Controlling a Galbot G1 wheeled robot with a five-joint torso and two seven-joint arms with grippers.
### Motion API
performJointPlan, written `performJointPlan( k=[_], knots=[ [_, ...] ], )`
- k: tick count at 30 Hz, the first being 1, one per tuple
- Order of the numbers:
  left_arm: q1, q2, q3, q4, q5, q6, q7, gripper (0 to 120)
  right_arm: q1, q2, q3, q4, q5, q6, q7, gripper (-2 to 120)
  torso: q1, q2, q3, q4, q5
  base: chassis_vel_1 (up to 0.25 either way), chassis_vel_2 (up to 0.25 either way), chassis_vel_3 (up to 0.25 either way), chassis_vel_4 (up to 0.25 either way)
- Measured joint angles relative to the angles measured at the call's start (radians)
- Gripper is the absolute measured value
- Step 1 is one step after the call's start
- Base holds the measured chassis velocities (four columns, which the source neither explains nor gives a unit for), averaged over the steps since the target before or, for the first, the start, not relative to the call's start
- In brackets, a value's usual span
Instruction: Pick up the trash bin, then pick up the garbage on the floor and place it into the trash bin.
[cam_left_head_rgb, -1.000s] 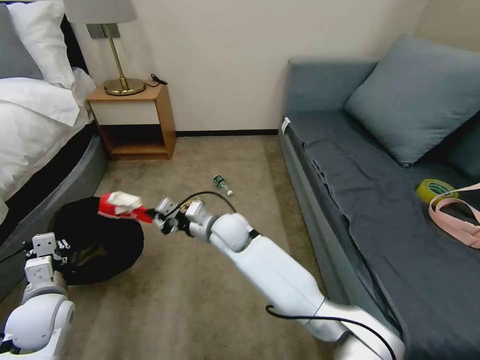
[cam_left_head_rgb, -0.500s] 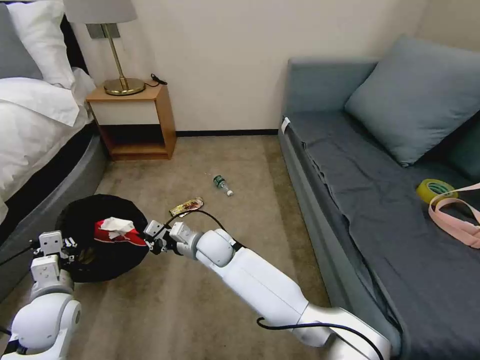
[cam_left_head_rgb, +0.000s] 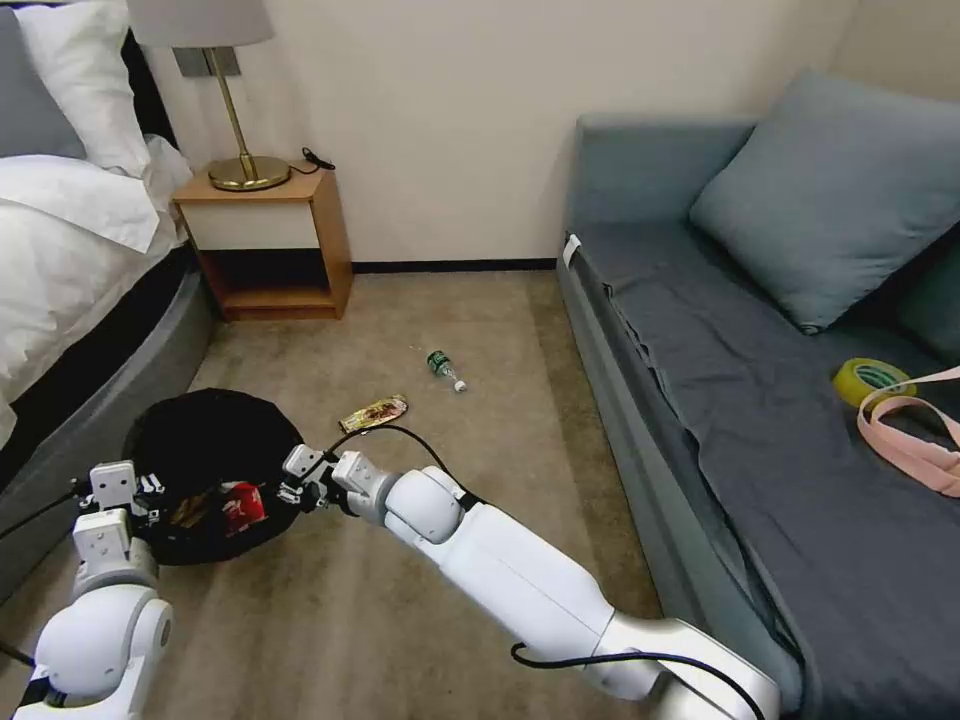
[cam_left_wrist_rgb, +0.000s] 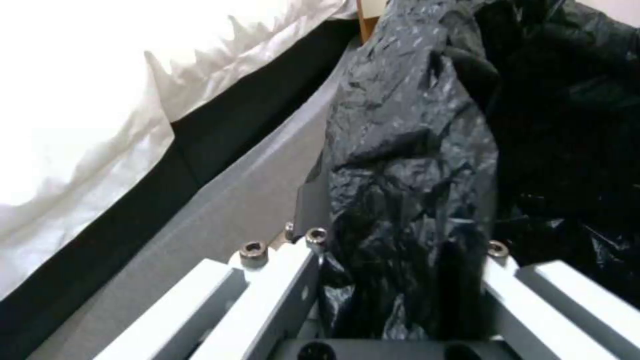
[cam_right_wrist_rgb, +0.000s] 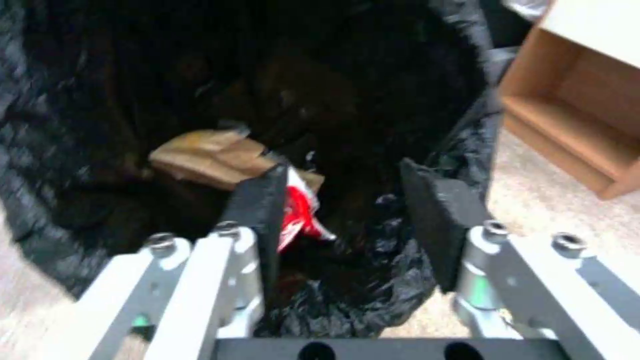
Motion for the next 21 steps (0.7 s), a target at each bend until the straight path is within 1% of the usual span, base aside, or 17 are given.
performJointPlan(
  k=[2, 4, 5, 7, 9, 10, 11, 12, 13, 14, 15, 17, 18, 20, 21],
  knots=[
    [-0.004, -0.003, -0.010, 0.000, -0.007, 0.000, -0.006, 4, -0.001, 0.000, 0.020, 0.015, 0.055, -0.021, 0.050, 60, 0.000, 0.000, 0.000, 0.0000, 0.0000, 0.000, 0.000, 0.000, 0.000],
    [-0.006, -0.009, -0.023, -0.008, -0.012, 0.002, -0.010, 4, -0.001, 0.000, 0.045, 0.024, 0.092, -0.048, 0.072, 68, 0.000, 0.000, 0.000, 0.0000, 0.0000, 0.000, 0.000, 0.000, 0.000],
    [-0.006, -0.009, -0.023, -0.008, -0.012, 0.002, -0.010, 4, -0.001, 0.000, 0.045, 0.024, 0.092, -0.048, 0.072, 68, 0.000, 0.000, 0.000, 0.0000, 0.0000, 0.000, 0.000, 0.000, 0.000],
    [-0.009, -0.026, -0.047, -0.034, -0.025, 0.008, -0.018, 4, -0.001, 0.000, 0.105, 0.026, 0.117, -0.064, 0.095, 80, 0.000, 0.000, 0.000, 0.0001, 0.0001, 0.000, 0.000, 0.000, 0.000],
    [-0.011, -0.032, -0.060, -0.041, -0.036, 0.011, -0.020, 4, -0.006, 0.000, 0.146, 0.027, 0.131, -0.067, 0.117, 86, 0.000, 0.000, 0.000, 0.0000, 0.0001, 0.000, 0.000, 0.000, 0.000],
    [-0.013, -0.035, -0.073, -0.041, -0.047, 0.012, -0.023, 4, -0.016, 0.000, 0.189, 0.031, 0.139, -0.074, 0.139, 93, 0.000, 0.000, 0.000, -0.0001, 0.0001, 0.000, 0.000, 0.000, 0.000],
    [-0.013, -0.035, -0.073, -0.041, -0.047, 0.012, -0.023, 4, -0.016, 0.000, 0.189, 0.031, 0.139, -0.074, 0.139, 93, 0.000, 0.000, 0.000, -0.0001, 0.0001, 0.000, 0.000, 0.000, 0.000],
    [-0.013, -0.039, -0.087, -0.042, -0.061, 0.012, -0.027, 4, -0.028, 0.000, 0.228, 0.034, 0.143, -0.078, 0.158, 97, 0.000, 0.000, 0.000, -0.0001, 0.0001, 0.000, 0.000, 0.000, 0.000],
    [-0.013, -0.041, -0.095, -0.043, -0.073, 0.013, -0.028, 4, -0.036, -0.001, 0.252, 0.036, 0.145, -0.081, 0.169, 99, 0.000, 0.000, 0.000, 0.0000, 0.0002, 0.000, 0.000, 0.000, 0.000],
    [-0.013, -0.045, -0.105, -0.045, -0.091, 0.015, -0.032, 4, -0.047, -0.003, 0.284, 0.037, 0.145, -0.084, 0.183, 99, 0.000, 0.000, 0.000, 0.0002, 0.0003, 0.000, 0.000, 0.000, 0.000],
    [-0.013, -0.045, -0.105, -0.045, -0.091, 0.015, -0.032, 4, -0.047, -0.003, 0.284, 0.037, 0.145, -0.084, 0.183, 99, 0.000, 0.000, 0.000, 0.0002, 0.0003, 0.000, 0.000, 0.000, 0.000],
    [-0.010, -0.061, -0.128, -0.054, -0.139, 0.022, -0.038, 4, -0.076, -0.026, 0.358, 0.035, 0.133, -0.087, 0.210, 100, 0.000, 0.000, 0.000, 0.0003, 0.0003, 0.000, 0.000, 0.000, 0.000],
    [-0.008, -0.069, -0.139, -0.057, -0.160, 0.024, -0.040, 4, -0.093, -0.045, 0.398, 0.030, 0.116, -0.087, 0.221, 100, 0.000, 0.000, 0.000, -0.0001, 0.0002, 0.000, 0.000, 0.000, 0.000],
    [-0.007, -0.080, -0.153, -0.059, -0.186, 0.026, -0.045, 4, -0.123, -0.075, 0.448, 0.025, 0.094, -0.085, 0.230, 100, 0.000, 0.000, 0.000, -0.0005, 0.0003, 0.000, 0.000, 0.000, 0.000],
    [-0.007, -0.080, -0.153, -0.059, -0.186, 0.026, -0.045, 4, -0.123, -0.075, 0.448, 0.025, 0.094, -0.085, 0.230, 100, 0.000, 0.000, 0.000, -0.0005, 0.0003, 0.000, 0.000, 0.000, 0.000]
  ],
)
